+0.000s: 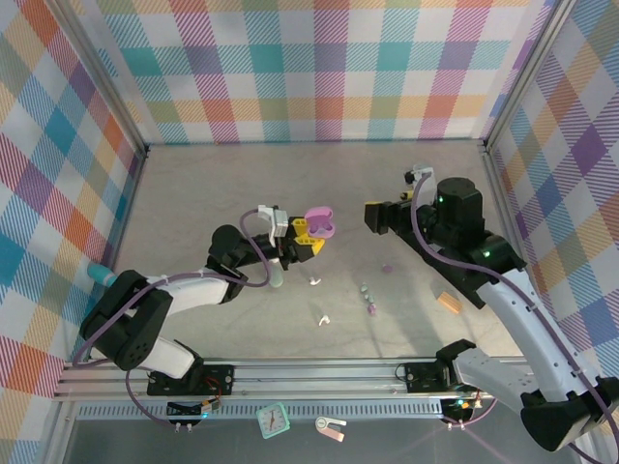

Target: Insert wireless bluetooth earbuds into charging case

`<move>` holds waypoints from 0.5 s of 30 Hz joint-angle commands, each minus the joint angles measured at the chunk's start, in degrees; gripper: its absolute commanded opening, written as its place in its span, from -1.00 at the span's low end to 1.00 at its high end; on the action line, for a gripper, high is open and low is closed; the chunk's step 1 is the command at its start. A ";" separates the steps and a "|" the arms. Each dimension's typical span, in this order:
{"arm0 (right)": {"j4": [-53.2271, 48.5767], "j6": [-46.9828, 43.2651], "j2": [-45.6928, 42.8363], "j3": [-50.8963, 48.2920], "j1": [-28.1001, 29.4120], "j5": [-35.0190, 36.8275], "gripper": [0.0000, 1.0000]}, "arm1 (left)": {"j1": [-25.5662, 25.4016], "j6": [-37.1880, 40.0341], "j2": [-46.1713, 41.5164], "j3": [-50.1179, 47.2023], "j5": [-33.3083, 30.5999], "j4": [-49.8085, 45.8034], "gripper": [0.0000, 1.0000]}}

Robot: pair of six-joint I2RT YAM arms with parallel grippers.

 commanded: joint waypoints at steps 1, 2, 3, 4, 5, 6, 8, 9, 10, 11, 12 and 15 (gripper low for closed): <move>-6.27 7.10 -0.29 -2.10 -0.85 8.47 0.98 | 1.59 1.52 -2.55 -0.90 -0.39 2.08 -0.56; -6.91 8.39 -0.31 -3.05 -0.98 8.49 0.98 | 1.79 1.81 -2.73 -0.97 -0.43 1.52 -0.56; -7.45 10.00 -0.24 -4.40 -1.15 8.25 0.98 | 1.97 2.39 -3.05 -1.07 -0.57 0.85 -0.56; -7.88 11.94 -0.04 -5.89 -1.78 6.84 0.98 | 2.14 2.98 -3.44 -1.07 -0.60 -0.02 -0.56; -8.57 14.19 0.34 -7.04 -2.73 5.42 0.98 | 2.19 3.66 -3.79 -1.16 -0.81 -1.09 -0.56; -9.43 17.22 0.84 -8.38 -4.05 3.72 0.98 | 2.24 4.40 -4.31 -1.25 -1.02 -2.18 -0.56; -10.03 21.56 1.82 -11.31 -6.81 -0.32 0.99 | 2.24 6.25 -5.16 -1.41 -1.39 -4.31 -0.56; -9.24 22.87 2.39 -13.24 -8.07 -2.87 0.96 | 2.28 7.21 -5.58 -1.43 -1.48 -5.42 -0.56; -8.74 23.52 3.06 -14.64 -8.70 -4.19 0.91 | 2.30 7.91 -5.94 -1.51 -1.56 -6.15 -0.56; -8.64 23.78 3.83 -15.70 -8.83 -4.09 0.86 | 2.32 8.20 -6.22 -1.51 -1.57 -6.75 -0.56; -8.87 24.13 4.94 -16.41 -8.88 -3.82 0.81 | 2.33 8.39 -6.57 -1.44 -1.49 -7.35 -0.56; -7.04 25.46 7.96 -18.78 -8.85 -5.17 0.58 | 2.33 9.05 -7.36 -1.43 -1.31 -8.91 -0.56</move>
